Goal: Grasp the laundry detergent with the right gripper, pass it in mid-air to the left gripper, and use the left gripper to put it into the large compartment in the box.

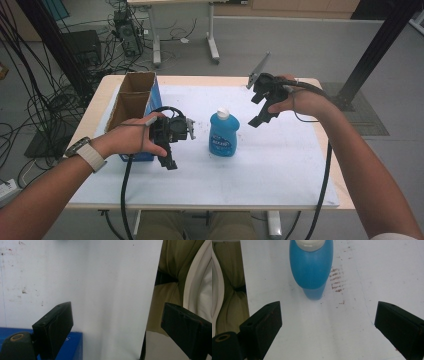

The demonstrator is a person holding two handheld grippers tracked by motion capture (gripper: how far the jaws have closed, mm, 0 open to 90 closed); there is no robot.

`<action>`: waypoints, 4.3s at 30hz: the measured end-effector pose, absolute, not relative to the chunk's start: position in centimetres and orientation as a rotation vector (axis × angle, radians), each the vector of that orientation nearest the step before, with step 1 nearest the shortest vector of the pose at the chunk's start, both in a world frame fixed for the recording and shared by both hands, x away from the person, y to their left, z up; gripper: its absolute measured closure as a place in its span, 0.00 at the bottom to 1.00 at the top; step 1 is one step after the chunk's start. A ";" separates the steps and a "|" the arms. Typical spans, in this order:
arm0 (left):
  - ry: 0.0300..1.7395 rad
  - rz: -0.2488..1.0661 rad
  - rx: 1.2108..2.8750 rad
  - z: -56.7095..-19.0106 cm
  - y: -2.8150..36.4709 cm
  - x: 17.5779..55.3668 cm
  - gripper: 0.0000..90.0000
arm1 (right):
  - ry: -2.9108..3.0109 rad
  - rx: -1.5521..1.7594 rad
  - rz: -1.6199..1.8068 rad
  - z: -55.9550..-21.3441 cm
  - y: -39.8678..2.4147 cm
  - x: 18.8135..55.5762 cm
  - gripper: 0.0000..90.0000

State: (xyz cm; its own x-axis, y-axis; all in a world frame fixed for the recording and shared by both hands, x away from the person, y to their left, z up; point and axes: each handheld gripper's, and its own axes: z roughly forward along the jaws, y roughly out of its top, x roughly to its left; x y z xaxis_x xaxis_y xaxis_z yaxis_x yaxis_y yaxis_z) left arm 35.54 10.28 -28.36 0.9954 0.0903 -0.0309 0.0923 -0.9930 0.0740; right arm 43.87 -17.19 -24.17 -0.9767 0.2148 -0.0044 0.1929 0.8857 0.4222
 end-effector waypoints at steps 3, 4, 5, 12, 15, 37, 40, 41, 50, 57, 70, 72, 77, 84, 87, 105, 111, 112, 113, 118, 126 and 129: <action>0.141 -0.042 3.063 -28.3 10.2 35.5 0.12 | 2.999 0.324 0.663 -24.2 -17.2 43.8 0.08; 0.141 -0.040 3.063 -28.3 10.3 35.5 0.12 | 2.999 0.320 0.662 -24.2 -17.2 43.8 0.08; 0.141 -0.040 3.063 -28.3 10.3 35.5 0.12 | 2.999 0.320 0.662 -24.2 -17.2 43.8 0.08; 0.139 -0.042 3.060 -28.4 10.3 35.6 0.12 | 3.001 0.327 0.657 -24.3 -17.2 43.5 0.08; 0.136 -0.046 3.064 -28.4 10.2 35.6 0.12 | 3.002 0.330 0.659 -24.4 -17.3 43.5 0.08; 0.139 -0.044 3.065 -28.4 10.0 35.5 0.12 | 2.991 0.348 0.705 -24.8 -17.8 43.0 0.07; 0.140 -0.040 3.062 -28.4 10.1 35.5 0.12 | 2.987 0.348 0.711 -24.8 -17.8 42.9 0.07; 0.142 -0.039 3.065 -28.4 10.1 35.5 0.12 | 2.986 0.350 0.718 -24.9 -17.8 42.9 0.07; 0.143 -0.036 3.064 -28.3 10.2 35.5 0.12 | 2.992 0.353 0.728 -25.6 -17.9 42.8 0.07; 0.142 -0.035 3.065 -28.3 10.1 35.5 0.12 | 2.983 0.365 0.748 -26.0 -18.1 42.7 0.07; 0.143 -0.030 3.061 -28.3 10.1 35.5 0.12 | 2.978 0.407 0.797 -27.3 -18.5 42.1 0.07; 0.144 -0.032 3.061 -28.3 10.1 35.5 0.12 | 2.977 0.410 0.799 -27.5 -18.5 42.1 0.07; 0.144 -0.024 3.058 -28.4 10.1 35.4 0.12 | 2.973 0.418 0.821 -27.9 -18.5 41.9 0.07; 0.136 -0.026 3.064 -28.5 9.9 35.4 0.12 | 2.958 0.445 0.858 -28.4 -18.6 41.6 0.06; 0.135 -0.025 3.065 -28.5 9.9 35.4 0.12 | 2.954 0.451 0.870 -28.7 -18.7 41.6 0.06; 0.132 -0.024 3.070 -28.6 9.8 35.4 0.12 | 2.902 0.451 0.936 -29.5 -18.6 41.3 0.06; 0.131 -0.025 3.071 -28.7 9.8 35.4 0.12 | 2.889 0.467 0.963 -30.1 -18.5 41.1 0.06; 0.131 -0.025 3.069 -28.7 9.8 35.4 0.12 | 2.880 0.466 0.974 -30.2 -18.5 41.1 0.06; 0.131 -0.025 3.069 -28.7 9.8 35.4 0.12 | 2.880 0.466 0.974 -30.2 -18.5 41.1 0.06; 0.134 -0.025 3.072 -28.6 9.8 35.4 0.12 | 2.862 0.457 1.010 -30.7 -18.2 41.1 0.06; 0.136 -0.027 3.072 -28.7 9.8 35.4 0.12 | 2.841 0.454 1.043 -31.4 -18.0 41.0 0.06; 0.138 -0.028 3.071 -28.7 9.8 35.4 0.12 | 2.833 0.455 1.055 -31.6 -18.0 41.0 0.06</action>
State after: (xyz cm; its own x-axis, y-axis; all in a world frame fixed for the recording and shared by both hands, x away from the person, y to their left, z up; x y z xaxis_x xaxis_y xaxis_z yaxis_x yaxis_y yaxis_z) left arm 35.35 9.84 -28.70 0.9958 0.0888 -0.0211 0.0900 -0.9937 0.0669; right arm 40.97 -18.02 -31.56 -0.9523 0.3042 0.0242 0.2460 0.7182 0.6509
